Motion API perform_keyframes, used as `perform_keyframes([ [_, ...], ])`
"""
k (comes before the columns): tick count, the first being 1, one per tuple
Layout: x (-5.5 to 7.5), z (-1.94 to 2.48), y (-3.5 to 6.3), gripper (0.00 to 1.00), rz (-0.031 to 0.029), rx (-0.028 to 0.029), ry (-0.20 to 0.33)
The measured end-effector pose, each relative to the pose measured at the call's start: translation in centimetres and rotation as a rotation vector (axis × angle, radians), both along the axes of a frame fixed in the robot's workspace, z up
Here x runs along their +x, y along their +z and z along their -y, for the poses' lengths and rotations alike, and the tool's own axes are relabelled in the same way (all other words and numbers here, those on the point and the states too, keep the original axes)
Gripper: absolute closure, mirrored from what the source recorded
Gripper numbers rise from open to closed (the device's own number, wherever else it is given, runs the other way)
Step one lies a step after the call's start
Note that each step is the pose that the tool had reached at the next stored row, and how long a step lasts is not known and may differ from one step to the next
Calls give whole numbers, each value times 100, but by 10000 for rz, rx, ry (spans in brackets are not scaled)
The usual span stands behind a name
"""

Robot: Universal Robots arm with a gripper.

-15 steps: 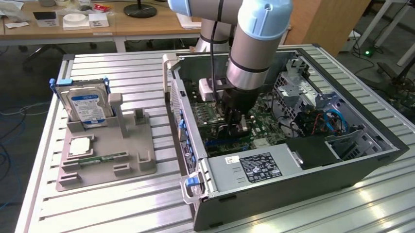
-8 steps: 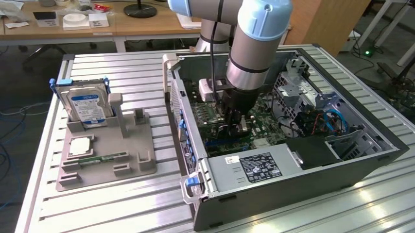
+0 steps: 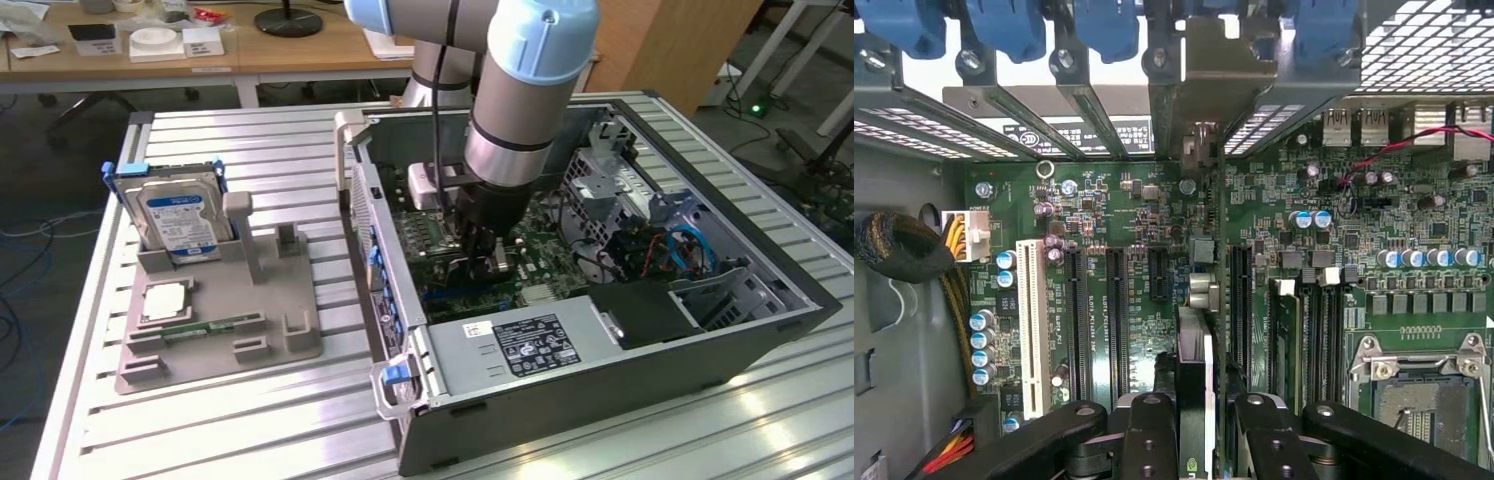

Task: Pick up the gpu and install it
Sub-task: 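Insert the gpu into the slot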

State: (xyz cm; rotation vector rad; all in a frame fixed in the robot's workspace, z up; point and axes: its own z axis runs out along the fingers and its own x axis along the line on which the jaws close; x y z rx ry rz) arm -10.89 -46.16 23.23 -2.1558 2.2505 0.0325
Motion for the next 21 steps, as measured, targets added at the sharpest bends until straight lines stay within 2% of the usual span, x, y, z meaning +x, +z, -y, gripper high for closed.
perform_keyframes([
  [16,0,0,-18,73,-1,0,-2],
  [19,1,-2,6,73,1,12,-4],
  [21,1,0,33,73,0,0,-3],
])
